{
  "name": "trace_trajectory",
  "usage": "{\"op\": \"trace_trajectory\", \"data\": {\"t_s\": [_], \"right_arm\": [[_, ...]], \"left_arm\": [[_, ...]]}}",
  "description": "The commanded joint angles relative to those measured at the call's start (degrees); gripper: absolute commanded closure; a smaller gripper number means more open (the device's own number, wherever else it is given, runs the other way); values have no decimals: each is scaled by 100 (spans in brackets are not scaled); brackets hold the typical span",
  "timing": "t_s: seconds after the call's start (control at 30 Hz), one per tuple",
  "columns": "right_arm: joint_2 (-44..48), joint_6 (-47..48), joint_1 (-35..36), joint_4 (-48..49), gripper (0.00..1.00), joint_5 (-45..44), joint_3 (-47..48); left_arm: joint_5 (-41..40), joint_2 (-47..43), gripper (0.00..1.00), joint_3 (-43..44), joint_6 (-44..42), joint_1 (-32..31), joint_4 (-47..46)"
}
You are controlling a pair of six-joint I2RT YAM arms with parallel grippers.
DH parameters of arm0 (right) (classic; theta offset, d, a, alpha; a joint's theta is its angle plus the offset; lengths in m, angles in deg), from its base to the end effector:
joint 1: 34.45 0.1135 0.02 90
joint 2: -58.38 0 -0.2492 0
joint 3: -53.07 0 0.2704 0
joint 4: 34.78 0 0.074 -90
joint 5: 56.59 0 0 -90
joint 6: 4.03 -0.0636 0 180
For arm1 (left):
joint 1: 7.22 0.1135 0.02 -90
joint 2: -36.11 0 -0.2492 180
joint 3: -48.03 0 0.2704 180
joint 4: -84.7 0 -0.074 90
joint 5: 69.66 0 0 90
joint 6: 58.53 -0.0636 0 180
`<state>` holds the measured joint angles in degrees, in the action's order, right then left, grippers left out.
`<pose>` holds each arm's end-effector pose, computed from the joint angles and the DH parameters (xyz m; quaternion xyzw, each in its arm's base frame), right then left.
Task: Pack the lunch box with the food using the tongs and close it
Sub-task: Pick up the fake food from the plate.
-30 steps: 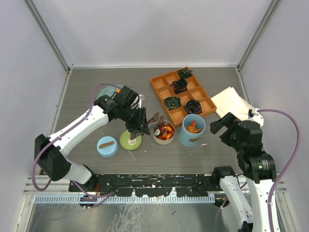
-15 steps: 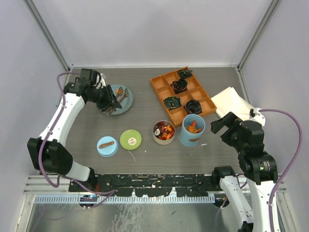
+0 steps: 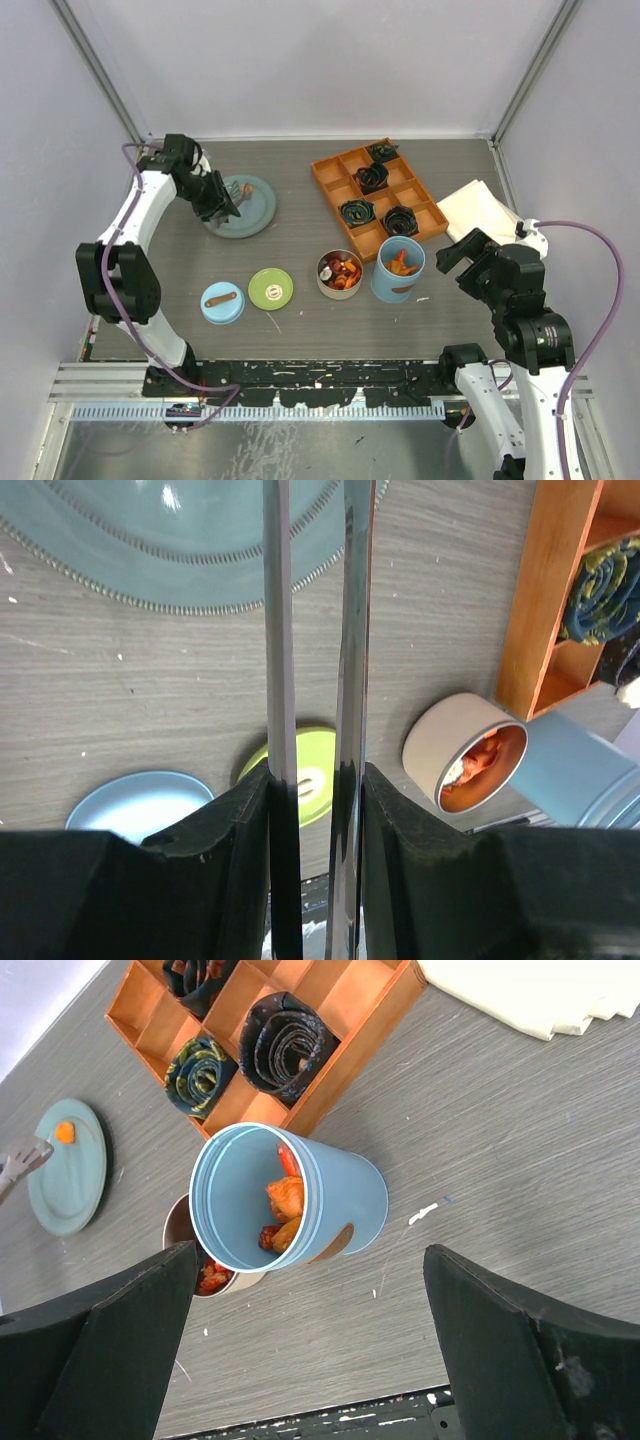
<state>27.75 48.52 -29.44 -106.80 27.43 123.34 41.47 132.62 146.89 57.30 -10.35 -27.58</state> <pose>0.1298 0.0047 0.3395 0.2686 0.8332 0.1317 0.4651 0.3722 -0.0433 0.2510 -0.1507 0.9493 -0.2259 0.1582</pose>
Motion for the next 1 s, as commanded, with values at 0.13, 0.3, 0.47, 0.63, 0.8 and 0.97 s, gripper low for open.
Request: {"op": "trace_trajectory", "data": {"t_s": [0.13,0.3,0.47,0.63,0.8,0.97], "right_arm": [[-127,1,-18,184,0,-120,151],[-176,-8,-18,211,0,-107,101],[-223,-17,-23,266,0,-80,78],[-250,-34,-18,303,0,-59,55],[-258,-43,-18,330,0,-53,8],[-275,-43,-18,352,0,-35,-6]], "left_arm": [[67,563,64,562,-146,129,-336],[121,730,62,659,-165,187,-396],[150,878,62,754,-183,259,-406],[215,1041,61,835,-213,271,-401],[389,1165,60,862,-226,270,-417],[379,1262,60,871,-243,268,-409]]}}
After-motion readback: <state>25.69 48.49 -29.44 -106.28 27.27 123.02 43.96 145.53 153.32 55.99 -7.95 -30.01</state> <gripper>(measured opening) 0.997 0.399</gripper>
